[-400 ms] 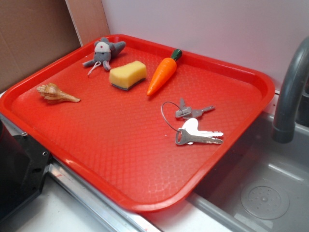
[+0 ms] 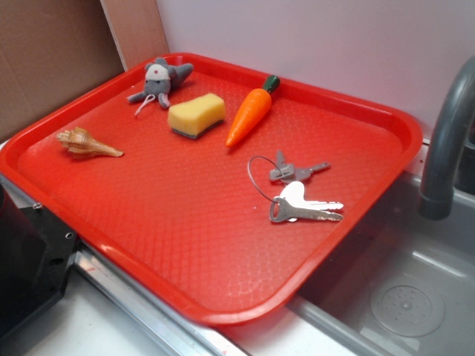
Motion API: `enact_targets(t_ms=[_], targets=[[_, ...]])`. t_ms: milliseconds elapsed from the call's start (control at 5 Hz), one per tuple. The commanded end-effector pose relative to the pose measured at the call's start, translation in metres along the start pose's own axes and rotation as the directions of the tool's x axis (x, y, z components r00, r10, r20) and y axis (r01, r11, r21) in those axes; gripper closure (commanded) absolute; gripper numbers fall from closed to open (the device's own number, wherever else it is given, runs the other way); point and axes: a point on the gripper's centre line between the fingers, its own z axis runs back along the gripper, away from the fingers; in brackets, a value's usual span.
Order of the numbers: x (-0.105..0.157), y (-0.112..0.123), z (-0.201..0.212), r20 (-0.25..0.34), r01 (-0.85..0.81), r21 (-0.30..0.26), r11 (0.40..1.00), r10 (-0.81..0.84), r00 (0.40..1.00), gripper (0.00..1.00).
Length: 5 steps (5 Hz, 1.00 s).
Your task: Grab the gray animal.
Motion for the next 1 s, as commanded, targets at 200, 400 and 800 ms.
enact_targets(t_ms=[200, 400, 800], targets=[[0.086, 0.084, -0.150, 0.012, -0.319, 0.266, 0.909, 0.328, 0.945, 0.00], [0.111, 0.112, -0.173, 0.083, -0.362, 0.231, 0.903, 0.352, 0.932, 0.00], [0.143, 0.134, -0.185, 0.091, -0.352, 0.188, 0.917, 0.341, 0.936, 0.00]])
